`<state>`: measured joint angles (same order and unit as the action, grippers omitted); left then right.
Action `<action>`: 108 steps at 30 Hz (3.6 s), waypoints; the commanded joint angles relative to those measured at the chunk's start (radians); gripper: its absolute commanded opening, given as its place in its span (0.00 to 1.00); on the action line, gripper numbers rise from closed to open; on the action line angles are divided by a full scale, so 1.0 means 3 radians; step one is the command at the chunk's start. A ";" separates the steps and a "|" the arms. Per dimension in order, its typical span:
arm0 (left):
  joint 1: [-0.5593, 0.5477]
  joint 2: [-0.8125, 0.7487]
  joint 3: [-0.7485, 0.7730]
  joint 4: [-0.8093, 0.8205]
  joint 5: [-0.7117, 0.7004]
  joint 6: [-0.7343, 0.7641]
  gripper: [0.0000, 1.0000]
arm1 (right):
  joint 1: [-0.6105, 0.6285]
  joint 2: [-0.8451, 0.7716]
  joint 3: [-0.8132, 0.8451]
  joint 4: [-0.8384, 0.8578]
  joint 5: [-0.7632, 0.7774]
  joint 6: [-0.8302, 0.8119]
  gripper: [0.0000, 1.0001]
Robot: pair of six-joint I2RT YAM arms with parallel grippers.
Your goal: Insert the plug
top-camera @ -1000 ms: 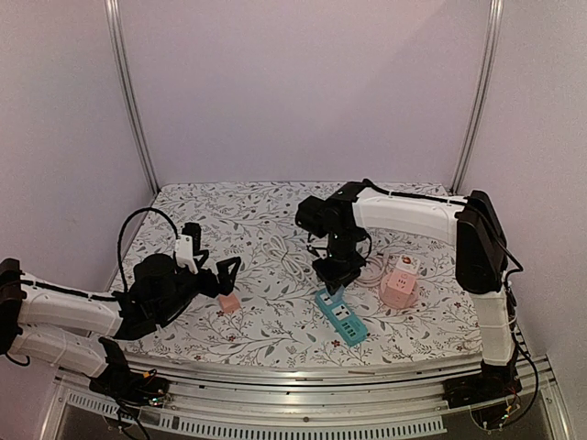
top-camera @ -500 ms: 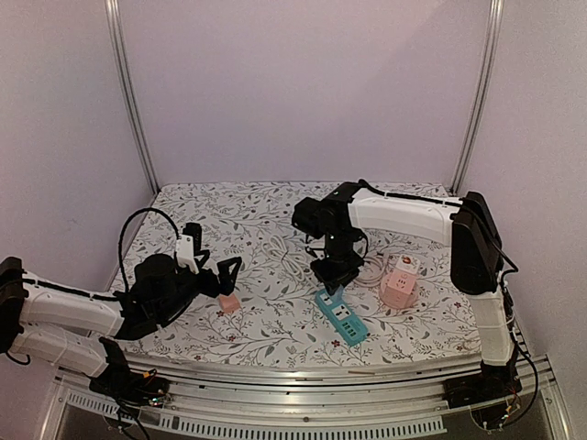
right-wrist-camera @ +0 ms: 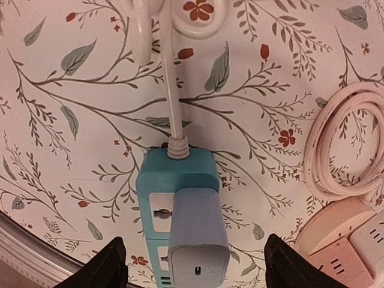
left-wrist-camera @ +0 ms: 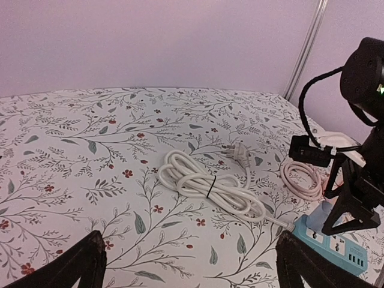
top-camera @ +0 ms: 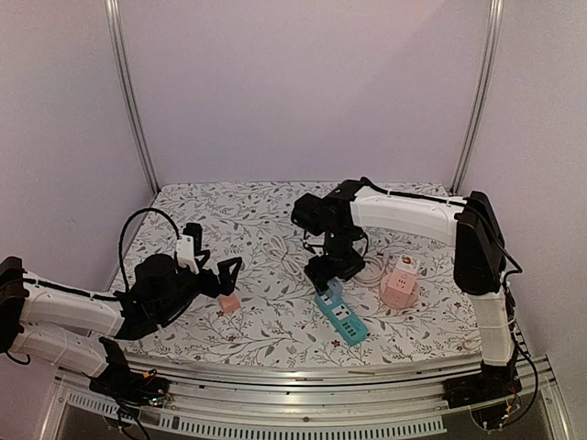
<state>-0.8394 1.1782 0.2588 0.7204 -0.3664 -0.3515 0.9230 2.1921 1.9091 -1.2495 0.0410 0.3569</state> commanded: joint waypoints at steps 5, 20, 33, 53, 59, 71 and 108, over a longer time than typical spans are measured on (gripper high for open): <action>0.0017 0.0051 -0.0008 0.0023 0.0081 -0.0020 0.98 | 0.0022 -0.0593 -0.0005 0.0053 0.0222 -0.0033 0.99; 0.0002 0.0155 0.0220 -0.0739 -0.0112 -0.0367 0.98 | 0.0014 -0.1574 -0.1088 0.0744 0.0285 0.0007 0.99; -0.0299 0.0491 0.0228 -0.1139 -0.0361 -0.0548 0.95 | 0.0014 -0.1808 -0.2180 0.1272 -0.0378 -0.0033 0.99; -0.0316 0.0824 0.0531 -0.1616 -0.0492 -0.1255 0.83 | 0.0013 -0.1525 -0.2497 0.1748 -0.0750 -0.0054 0.99; -0.0316 0.0857 0.1016 -0.2577 -0.0461 -0.1771 0.79 | 0.0016 -0.1384 -0.2511 0.1924 -0.0852 -0.0020 0.99; -0.0277 0.0999 0.1583 -0.3882 -0.0396 -0.2429 0.82 | 0.0019 -0.1316 -0.2646 0.2231 -0.1043 0.0160 0.99; 0.0304 0.1677 0.2240 -0.4370 0.0602 -0.2482 0.64 | 0.0105 -0.1821 -0.3030 0.2756 -0.1562 0.0161 0.99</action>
<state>-0.7586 1.6733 0.9154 -0.5468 -0.2024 -1.1015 0.9493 1.6878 1.0180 -0.4267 -0.4511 0.4168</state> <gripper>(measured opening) 0.650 0.989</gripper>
